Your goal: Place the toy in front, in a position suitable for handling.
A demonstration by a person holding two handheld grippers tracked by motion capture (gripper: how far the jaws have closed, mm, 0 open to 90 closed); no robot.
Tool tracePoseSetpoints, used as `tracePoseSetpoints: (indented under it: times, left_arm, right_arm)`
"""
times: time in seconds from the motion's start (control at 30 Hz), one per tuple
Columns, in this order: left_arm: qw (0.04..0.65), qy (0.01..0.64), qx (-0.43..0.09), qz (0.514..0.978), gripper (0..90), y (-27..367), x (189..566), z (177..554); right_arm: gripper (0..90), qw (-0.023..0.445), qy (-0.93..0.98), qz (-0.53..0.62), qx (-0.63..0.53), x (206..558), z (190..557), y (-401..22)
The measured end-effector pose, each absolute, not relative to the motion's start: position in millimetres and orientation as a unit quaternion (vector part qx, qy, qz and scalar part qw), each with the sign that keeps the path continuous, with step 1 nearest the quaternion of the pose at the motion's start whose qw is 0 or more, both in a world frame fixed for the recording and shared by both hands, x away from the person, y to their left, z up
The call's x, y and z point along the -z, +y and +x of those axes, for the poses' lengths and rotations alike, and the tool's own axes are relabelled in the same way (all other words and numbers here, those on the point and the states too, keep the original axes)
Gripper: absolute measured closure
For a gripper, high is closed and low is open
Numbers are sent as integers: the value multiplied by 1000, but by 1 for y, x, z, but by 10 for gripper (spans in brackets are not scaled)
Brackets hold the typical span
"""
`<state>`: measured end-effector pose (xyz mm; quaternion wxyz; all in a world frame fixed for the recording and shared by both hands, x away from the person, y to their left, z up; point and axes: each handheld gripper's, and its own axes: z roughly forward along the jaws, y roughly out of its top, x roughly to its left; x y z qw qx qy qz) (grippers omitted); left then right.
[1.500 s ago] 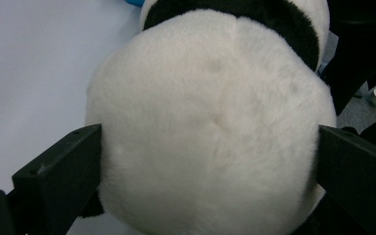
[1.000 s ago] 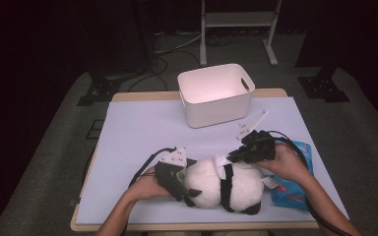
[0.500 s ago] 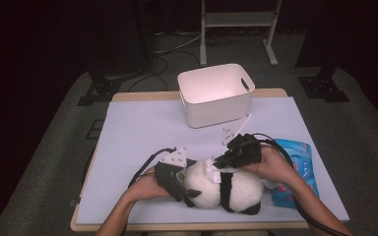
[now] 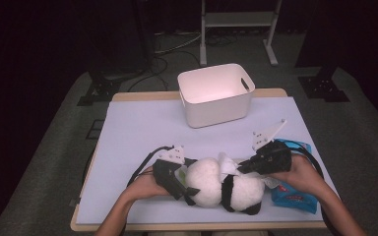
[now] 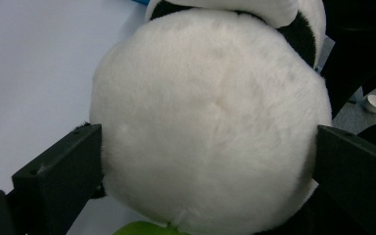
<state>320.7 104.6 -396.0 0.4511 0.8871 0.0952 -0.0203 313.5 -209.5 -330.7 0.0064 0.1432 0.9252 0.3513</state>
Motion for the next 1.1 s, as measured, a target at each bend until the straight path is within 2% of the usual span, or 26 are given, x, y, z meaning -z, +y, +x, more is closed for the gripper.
tracePoseSetpoints:
  times: [0.4,0.6,0.7,0.83,1.1]
  left_arm:
    - [439,104,31,892,1,106,397,322]
    - [439,102,29,892,2,109,399,322]
    - [441,100,27,891,2,109,398,322]
    - [441,99,27,892,2,110,398,321]
    - [442,101,28,891,2,111,398,321]
  right_arm:
    - [848,8,925,143,-353,337,299,-217]
    - [836,20,928,127,-350,328,302,-200]
    - [759,17,931,117,-345,326,304,-183]
    - [704,9,931,110,-347,327,306,-173]
    - [651,10,934,101,-344,325,315,-156]
